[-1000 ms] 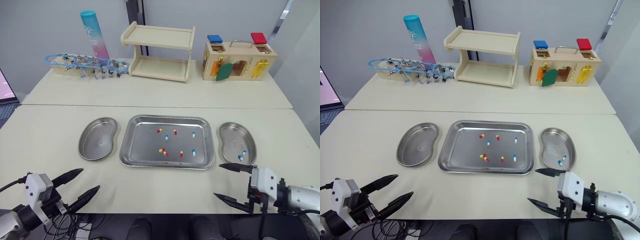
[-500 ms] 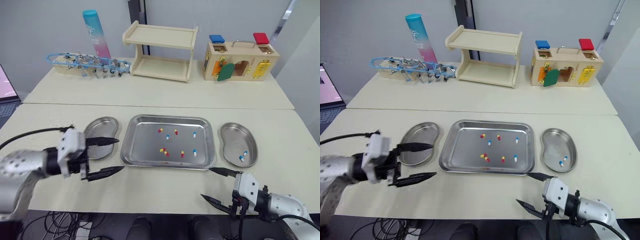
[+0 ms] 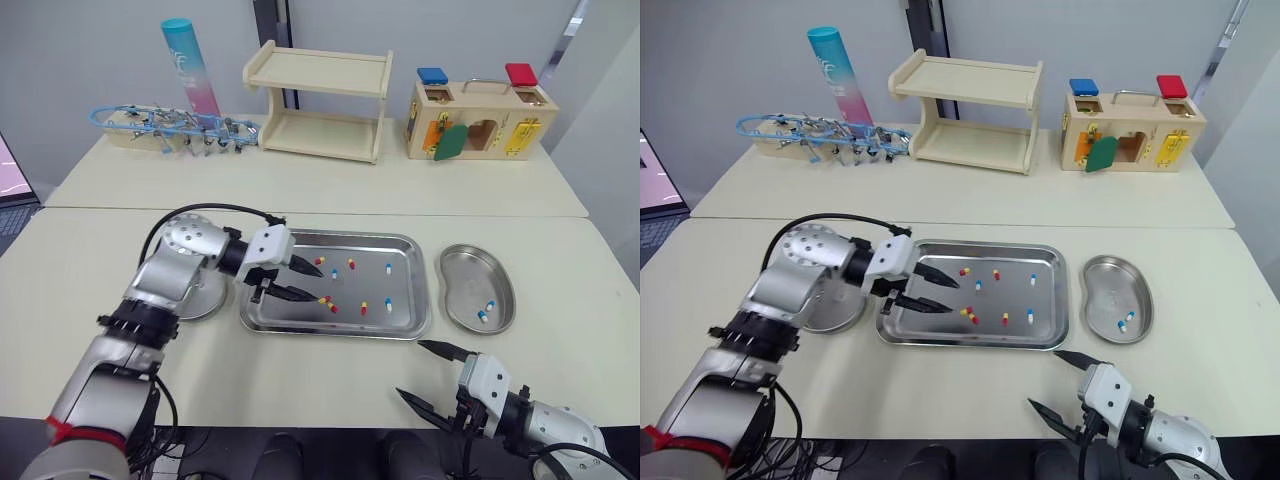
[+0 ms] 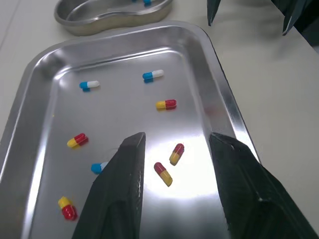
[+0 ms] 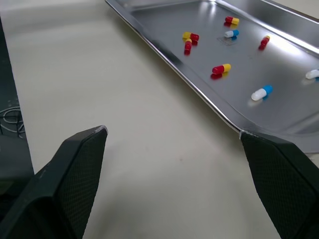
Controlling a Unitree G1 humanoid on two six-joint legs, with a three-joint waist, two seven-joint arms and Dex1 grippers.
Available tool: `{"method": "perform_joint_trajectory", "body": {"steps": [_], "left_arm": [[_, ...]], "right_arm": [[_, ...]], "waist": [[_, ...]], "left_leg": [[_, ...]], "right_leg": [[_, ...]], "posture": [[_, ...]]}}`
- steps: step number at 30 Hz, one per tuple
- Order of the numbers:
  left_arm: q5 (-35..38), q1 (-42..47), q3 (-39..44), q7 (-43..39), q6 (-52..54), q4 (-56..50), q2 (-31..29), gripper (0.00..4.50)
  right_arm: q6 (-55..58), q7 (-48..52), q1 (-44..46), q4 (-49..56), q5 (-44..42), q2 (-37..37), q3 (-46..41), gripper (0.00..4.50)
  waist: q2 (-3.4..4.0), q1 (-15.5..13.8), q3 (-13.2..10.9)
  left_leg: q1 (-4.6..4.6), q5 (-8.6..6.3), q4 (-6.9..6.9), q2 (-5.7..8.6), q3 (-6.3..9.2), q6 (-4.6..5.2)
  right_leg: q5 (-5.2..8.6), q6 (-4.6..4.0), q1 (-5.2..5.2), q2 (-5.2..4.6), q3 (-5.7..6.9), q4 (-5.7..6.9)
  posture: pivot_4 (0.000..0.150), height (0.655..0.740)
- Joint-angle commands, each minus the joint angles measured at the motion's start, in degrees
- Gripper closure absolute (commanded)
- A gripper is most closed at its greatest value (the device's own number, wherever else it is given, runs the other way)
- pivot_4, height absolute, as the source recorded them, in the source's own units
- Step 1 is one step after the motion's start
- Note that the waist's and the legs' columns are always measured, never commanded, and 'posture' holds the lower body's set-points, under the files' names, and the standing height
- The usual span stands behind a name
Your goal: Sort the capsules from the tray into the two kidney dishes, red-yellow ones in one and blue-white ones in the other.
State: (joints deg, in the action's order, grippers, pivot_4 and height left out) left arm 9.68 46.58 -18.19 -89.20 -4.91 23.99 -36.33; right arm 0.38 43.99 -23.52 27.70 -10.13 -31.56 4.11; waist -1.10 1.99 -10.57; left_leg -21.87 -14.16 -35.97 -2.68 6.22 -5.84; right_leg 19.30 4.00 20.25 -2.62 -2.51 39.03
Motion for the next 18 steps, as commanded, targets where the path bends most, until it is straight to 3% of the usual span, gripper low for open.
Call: {"method": "perform_joint_trajectory", "body": {"steps": [1, 18], "left_arm": [[-3.57, 4.05, -2.08, -2.71, -6.71, 6.51, 2.07, 2.28], [-14.17, 7.34, -9.42, -0.26, -13.22, 12.12, 8.15, 2.28]], "right_arm": [[-0.13, -1.36, -0.48, 3.34, -0.01, 0.31, 0.39, 0.00], [2.75, -4.02, -1.91, 6.34, 0.11, -0.15, 1.69, 0.00]], "waist": [[0.00, 0.07, 0.00], [-0.01, -0.11, 0.00]], "left_leg": [[0.00, 0.00, 0.00, 0.00, 0.00, 0.00], [-0.02, 0.00, -0.02, 0.00, 0.02, 0.00]], "right_leg": [[0.00, 0.00, 0.00, 0.00, 0.00, 0.00], [0.00, 0.01, -0.02, 0.00, 0.01, 0.00]], "posture": [[0.150, 0.7400], [0.150, 0.7400]]}}
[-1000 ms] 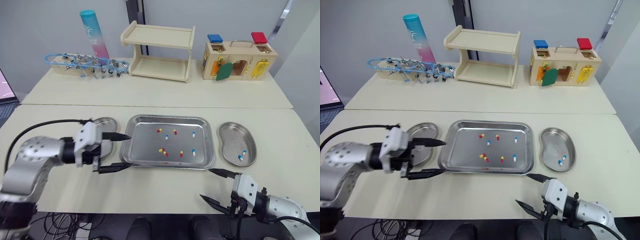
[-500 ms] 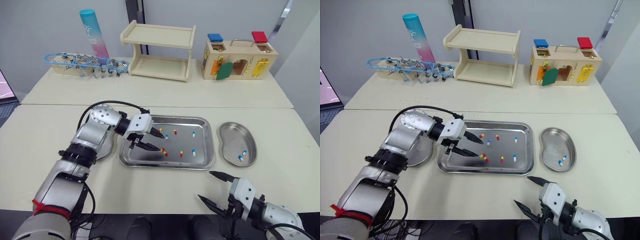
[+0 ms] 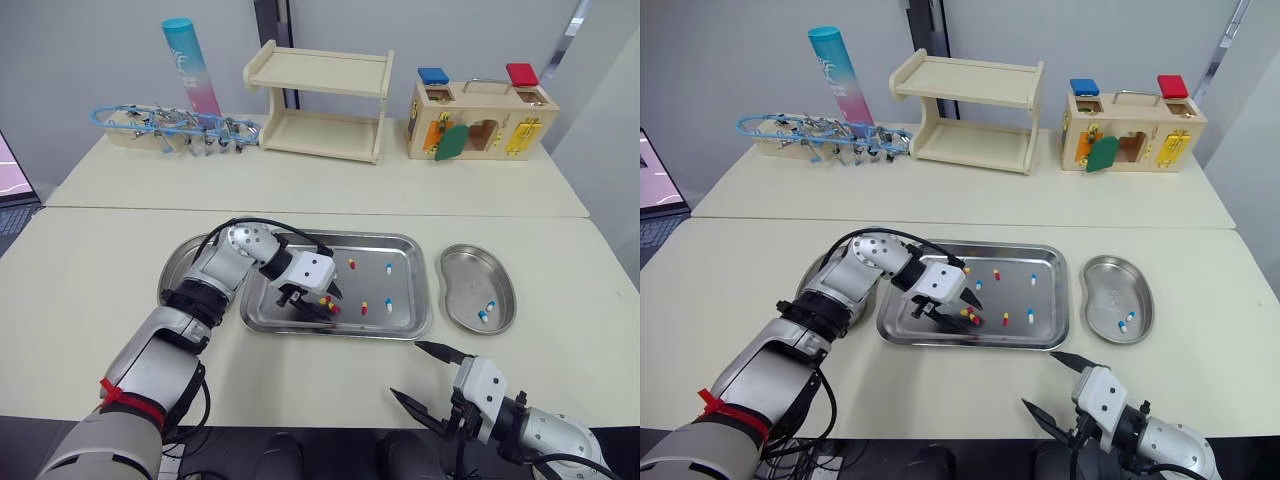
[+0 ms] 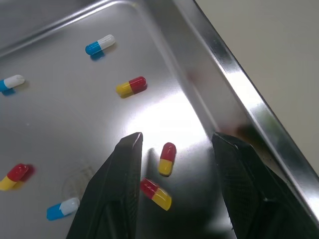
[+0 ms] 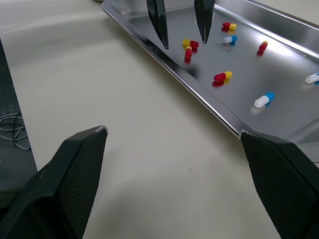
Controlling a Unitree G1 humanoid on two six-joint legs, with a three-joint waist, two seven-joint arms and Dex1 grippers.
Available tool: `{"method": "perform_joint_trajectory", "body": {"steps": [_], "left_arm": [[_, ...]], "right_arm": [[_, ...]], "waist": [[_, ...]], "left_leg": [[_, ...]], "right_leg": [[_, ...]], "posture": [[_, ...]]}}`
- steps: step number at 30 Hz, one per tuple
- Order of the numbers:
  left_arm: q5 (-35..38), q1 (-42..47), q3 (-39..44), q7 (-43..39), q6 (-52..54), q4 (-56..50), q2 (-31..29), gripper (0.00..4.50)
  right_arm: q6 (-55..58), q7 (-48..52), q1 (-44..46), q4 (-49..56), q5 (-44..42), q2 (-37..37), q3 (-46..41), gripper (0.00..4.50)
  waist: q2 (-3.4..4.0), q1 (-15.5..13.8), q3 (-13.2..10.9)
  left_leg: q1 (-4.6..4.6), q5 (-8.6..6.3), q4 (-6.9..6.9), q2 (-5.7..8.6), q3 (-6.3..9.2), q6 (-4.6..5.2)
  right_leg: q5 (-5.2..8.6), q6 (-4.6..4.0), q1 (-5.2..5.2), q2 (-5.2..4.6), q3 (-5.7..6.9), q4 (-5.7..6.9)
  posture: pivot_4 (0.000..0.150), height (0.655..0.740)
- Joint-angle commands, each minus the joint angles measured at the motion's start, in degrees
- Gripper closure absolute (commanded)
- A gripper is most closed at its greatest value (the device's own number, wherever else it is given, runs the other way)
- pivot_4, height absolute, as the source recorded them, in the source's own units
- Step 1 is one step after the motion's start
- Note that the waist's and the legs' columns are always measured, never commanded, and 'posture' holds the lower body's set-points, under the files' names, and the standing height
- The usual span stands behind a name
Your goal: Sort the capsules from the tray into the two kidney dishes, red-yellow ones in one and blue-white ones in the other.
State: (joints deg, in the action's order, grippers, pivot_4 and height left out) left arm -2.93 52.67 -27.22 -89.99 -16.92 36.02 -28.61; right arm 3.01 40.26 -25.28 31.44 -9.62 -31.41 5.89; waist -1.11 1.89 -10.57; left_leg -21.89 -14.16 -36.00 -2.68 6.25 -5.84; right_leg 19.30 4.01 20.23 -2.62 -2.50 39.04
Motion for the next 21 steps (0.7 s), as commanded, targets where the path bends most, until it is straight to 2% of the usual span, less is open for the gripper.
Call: {"method": "perform_joint_trajectory", "body": {"steps": [1, 13, 16, 21], "left_arm": [[-1.97, 1.30, -0.50, 0.46, -0.98, 0.26, 0.62, 2.28], [-5.77, 3.62, -1.69, 0.05, -3.09, 6.13, 2.66, 2.28], [-6.07, 3.70, -2.18, -0.87, -2.60, 6.21, 2.83, 2.89], [-7.42, 3.81, -3.34, -1.26, -2.38, 6.69, 2.56, 4.47]], "right_arm": [[0.28, -0.34, -0.14, 2.68, -0.46, -0.34, -0.10, 0.00], [1.71, -0.61, -0.12, 3.47, -0.69, -0.22, 0.13, 0.00], [2.03, -0.60, 0.10, 3.67, -0.82, -0.25, 0.00, 0.00], [3.08, -0.59, 0.78, 4.12, -1.20, -0.31, -0.26, 0.00]], "waist": [[0.00, 0.00, 0.00], [0.00, -0.05, 0.00], [0.00, -0.06, 0.00], [0.01, -0.06, 0.01]], "left_leg": [[0.00, 0.00, 0.00, 0.00, 0.00, 0.00], [0.01, 0.00, 0.00, 0.00, 0.00, 0.00], [0.01, 0.00, -0.01, 0.00, 0.01, 0.00], [0.04, 0.00, -0.01, 0.00, 0.01, 0.00]], "right_leg": [[0.00, 0.00, 0.00, 0.00, 0.00, 0.00], [0.00, 0.00, -0.02, 0.00, 0.01, 0.00], [0.00, 0.00, -0.03, 0.00, 0.01, 0.00], [0.00, 0.01, -0.05, 0.00, 0.01, 0.01]], "posture": [[0.150, 0.7400], [0.150, 0.7400], [0.150, 0.7400], [0.150, 0.7400]]}}
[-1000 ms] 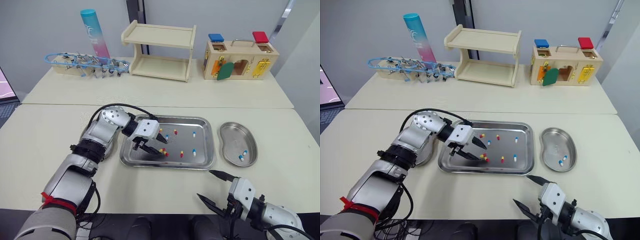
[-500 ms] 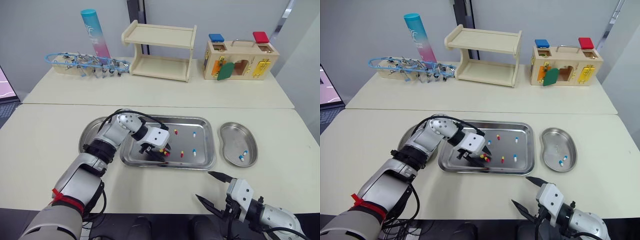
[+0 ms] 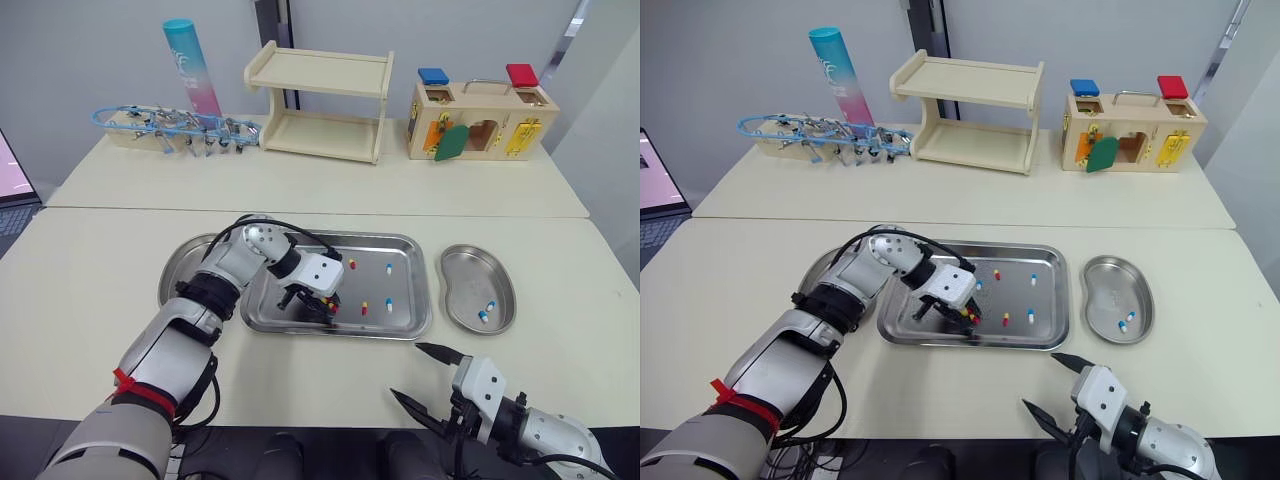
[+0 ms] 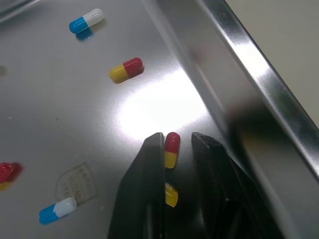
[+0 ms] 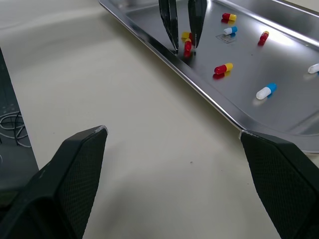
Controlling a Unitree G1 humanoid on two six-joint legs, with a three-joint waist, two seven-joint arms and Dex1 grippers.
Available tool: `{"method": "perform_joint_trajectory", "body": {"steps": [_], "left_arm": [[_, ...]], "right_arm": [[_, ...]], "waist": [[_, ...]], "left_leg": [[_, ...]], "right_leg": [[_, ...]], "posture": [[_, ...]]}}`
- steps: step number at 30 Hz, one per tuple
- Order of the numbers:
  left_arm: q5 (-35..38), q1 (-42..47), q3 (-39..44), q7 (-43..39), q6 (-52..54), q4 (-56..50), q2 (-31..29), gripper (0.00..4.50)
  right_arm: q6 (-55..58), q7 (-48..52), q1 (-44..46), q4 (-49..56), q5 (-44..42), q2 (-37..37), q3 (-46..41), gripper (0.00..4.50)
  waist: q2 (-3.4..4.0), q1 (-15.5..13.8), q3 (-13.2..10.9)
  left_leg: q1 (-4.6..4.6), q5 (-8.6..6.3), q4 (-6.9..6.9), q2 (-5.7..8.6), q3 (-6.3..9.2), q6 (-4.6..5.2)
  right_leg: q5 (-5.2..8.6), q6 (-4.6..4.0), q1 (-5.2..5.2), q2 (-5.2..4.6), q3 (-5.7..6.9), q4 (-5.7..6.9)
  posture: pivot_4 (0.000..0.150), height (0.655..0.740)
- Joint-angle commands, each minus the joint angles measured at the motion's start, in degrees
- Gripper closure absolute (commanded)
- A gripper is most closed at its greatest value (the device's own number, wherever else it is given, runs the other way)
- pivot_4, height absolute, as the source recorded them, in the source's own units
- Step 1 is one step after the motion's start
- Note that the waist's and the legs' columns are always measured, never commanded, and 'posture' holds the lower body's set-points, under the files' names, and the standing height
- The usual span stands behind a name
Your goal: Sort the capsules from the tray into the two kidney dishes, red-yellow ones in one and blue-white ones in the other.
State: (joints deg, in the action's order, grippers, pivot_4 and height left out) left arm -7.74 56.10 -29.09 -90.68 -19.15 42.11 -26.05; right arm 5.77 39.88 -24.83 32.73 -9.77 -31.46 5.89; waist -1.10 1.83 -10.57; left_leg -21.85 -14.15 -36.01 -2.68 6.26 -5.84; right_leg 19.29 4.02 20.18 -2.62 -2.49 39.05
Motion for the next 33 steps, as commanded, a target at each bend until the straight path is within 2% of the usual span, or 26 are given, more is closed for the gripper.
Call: {"method": "perform_joint_trajectory", "body": {"steps": [1, 7, 10, 15, 19, 23, 25, 29, 33], "left_arm": [[-2.65, 0.40, -1.55, -0.57, -0.18, 0.68, 0.02, 4.47], [0.52, 0.55, 0.15, -1.61, 1.81, -1.97, 0.80, 4.47], [4.42, 0.99, 1.43, -1.82, 6.12, -6.37, -0.89, 4.47], [12.74, -0.82, 5.96, -1.82, 19.01, -19.25, -8.33, 4.47], [18.85, -7.91, 13.19, -1.46, 33.97, -32.90, -17.97, 4.47], [23.81, -21.11, 27.03, 5.36, 48.03, -42.82, -29.32, 4.47], [24.59, -27.61, 34.15, 9.90, 51.27, -44.69, -32.69, 4.47], [25.17, -38.15, 46.45, 19.72, 56.53, -48.37, -33.36, 4.47], [24.12, -42.64, 50.86, 29.27, 59.03, -49.71, -30.67, 4.47]], "right_arm": [[0.50, -0.17, 0.45, 2.90, -1.11, -0.29, -0.33, 0.00], [1.34, 0.08, 1.42, 3.07, -1.48, -0.56, -0.63, 0.00], [1.55, 0.38, 2.28, 2.75, -1.60, -0.70, -0.61, 0.00], [0.59, 1.62, 4.82, 1.43, -1.27, -1.32, -0.03, 0.00], [-0.39, 3.48, 7.39, 1.06, -1.44, -2.33, 0.49, 0.00], [0.77, 5.49, 11.35, 0.89, -3.85, -2.06, 1.38, 0.00], [1.07, 6.95, 13.53, 0.51, -4.40, -2.29, 2.58, 0.00], [1.18, 9.43, 19.14, -1.40, -4.92, -1.72, 5.44, 0.00], [2.31, 10.83, 23.75, -2.73, -6.33, -0.48, 7.66, 0.00]], "waist": [[0.00, 0.00, 0.00], [0.00, 0.01, 0.00], [0.00, 0.01, 0.00], [0.02, 0.57, -0.01], [0.06, 1.33, -0.01], [0.13, 1.95, -0.07], [0.13, 1.64, -0.08], [0.10, 0.52, -0.09], [0.07, -0.37, -0.09]], "left_leg": [[0.00, 0.00, 0.00, 0.00, 0.00, 0.00], [0.00, 0.00, -0.01, 0.00, 0.00, 0.00], [-0.04, 0.00, -0.02, 0.00, 0.01, 0.00], [-0.04, 0.00, 0.01, -0.01, 0.03, 0.00], [-0.02, 0.00, 0.01, -0.02, 0.03, 0.00], [0.00, 0.00, 0.07, -0.05, 0.07, 0.01], [0.01, 0.00, 0.06, -0.06, 0.09, 0.01], [0.01, 0.00, 0.02, -0.05, 0.10, 0.01], [-0.02, 0.00, 0.01, -0.04, 0.11, 0.00]], "right_leg": [[0.00, 0.00, 0.00, 0.00, 0.00, 0.01], [0.00, 0.00, -0.01, 0.00, 0.00, 0.01], [0.00, 0.00, 0.03, 0.00, 0.01, 0.01], [0.00, 0.00, 0.06, 0.01, 0.00, 0.04], [0.00, 0.00, 0.04, 0.00, -0.01, 0.04], [0.01, -0.02, 0.06, 0.02, 0.00, 0.06], [0.01, -0.02, 0.06, 0.02, 0.02, 0.08], [0.01, -0.01, 0.02, -0.01, 0.05, 0.06], [0.00, -0.01, 0.03, -0.01, 0.07, 0.04]], "posture": [[0.150, 0.7400], [0.150, 0.7400], [0.150, 0.7400], [0.150, 0.7400], [0.150, 0.7400], [0.150, 0.7400], [0.150, 0.7400], [0.150, 0.7400], [0.150, 0.7400]]}}
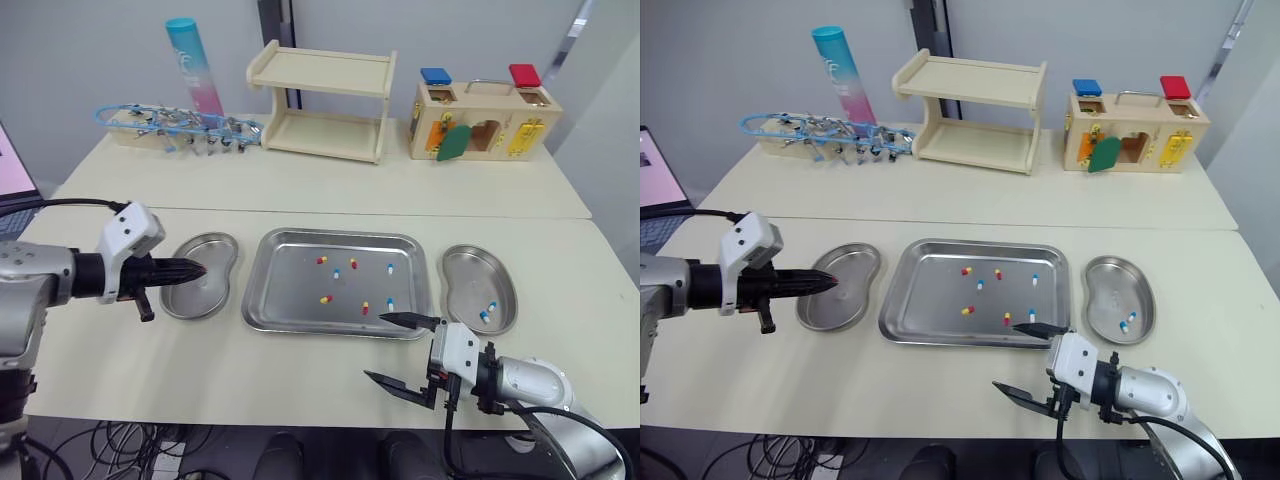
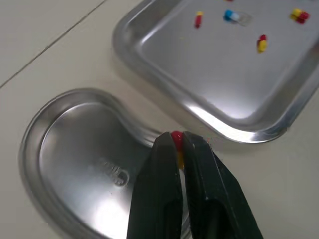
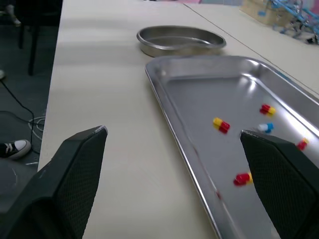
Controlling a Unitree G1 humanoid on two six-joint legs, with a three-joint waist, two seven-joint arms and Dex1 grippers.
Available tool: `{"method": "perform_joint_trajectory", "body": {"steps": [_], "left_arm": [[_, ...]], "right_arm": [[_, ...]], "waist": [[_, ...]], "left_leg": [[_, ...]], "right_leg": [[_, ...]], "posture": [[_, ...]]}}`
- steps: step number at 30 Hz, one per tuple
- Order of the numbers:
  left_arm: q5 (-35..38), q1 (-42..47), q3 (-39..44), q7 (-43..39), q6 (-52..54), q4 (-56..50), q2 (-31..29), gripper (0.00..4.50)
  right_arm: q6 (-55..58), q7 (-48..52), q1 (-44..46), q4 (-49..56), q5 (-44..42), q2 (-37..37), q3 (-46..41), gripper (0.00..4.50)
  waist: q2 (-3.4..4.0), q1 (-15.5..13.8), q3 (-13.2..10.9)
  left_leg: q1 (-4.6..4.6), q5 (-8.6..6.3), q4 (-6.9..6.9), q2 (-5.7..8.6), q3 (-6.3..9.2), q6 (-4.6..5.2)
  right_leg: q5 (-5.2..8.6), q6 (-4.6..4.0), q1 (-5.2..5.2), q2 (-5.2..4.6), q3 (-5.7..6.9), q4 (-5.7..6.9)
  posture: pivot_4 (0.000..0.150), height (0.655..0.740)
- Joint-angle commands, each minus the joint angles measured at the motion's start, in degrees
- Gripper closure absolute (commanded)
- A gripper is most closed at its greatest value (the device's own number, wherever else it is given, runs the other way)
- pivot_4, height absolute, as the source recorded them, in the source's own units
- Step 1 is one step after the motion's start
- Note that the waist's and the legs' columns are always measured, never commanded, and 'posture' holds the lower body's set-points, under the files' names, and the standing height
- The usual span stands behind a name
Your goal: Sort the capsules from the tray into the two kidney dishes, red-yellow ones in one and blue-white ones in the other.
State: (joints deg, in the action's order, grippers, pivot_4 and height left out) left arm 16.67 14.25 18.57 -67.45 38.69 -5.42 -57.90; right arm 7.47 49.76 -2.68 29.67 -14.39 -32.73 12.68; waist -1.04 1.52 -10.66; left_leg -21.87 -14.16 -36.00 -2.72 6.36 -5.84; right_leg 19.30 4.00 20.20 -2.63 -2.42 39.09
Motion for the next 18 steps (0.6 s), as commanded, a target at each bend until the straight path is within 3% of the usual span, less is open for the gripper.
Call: {"method": "perform_joint_trajectory", "body": {"steps": [1, 9, 18], "left_arm": [[-0.61, -1.30, 3.38, 7.70, 1.14, -2.14, 1.58, 4.47], [2.96, 0.13, 2.77, 16.01, 6.93, -2.53, 5.08, 4.47], [3.47, -0.11, 2.42, 18.57, 5.44, -2.53, 4.78, 1.78]], "right_arm": [[0.93, 1.05, 2.32, 0.19, -1.98, 1.02, 1.20, 0.00], [1.81, 1.35, 4.86, -1.08, -2.58, 1.72, 1.54, 0.00], [2.14, 0.84, 3.86, -0.73, -2.51, 1.43, 1.08, 0.00]], "waist": [[0.00, -0.03, 0.00], [0.00, 0.33, 0.00], [0.00, 0.34, 0.00]], "left_leg": [[0.00, 0.00, 0.00, 0.00, 0.00, 0.00], [0.00, 0.00, 0.01, 0.00, 0.00, 0.00], [0.00, 0.00, 0.02, -0.01, -0.01, 0.00]], "right_leg": [[0.00, 0.00, 0.01, 0.00, 0.00, 0.01], [0.00, -0.01, 0.04, 0.01, -0.01, 0.03], [0.00, -0.01, 0.06, 0.01, -0.02, 0.04]], "posture": [[0.150, 0.7400], [0.150, 0.7400], [0.150, 0.7400]]}}
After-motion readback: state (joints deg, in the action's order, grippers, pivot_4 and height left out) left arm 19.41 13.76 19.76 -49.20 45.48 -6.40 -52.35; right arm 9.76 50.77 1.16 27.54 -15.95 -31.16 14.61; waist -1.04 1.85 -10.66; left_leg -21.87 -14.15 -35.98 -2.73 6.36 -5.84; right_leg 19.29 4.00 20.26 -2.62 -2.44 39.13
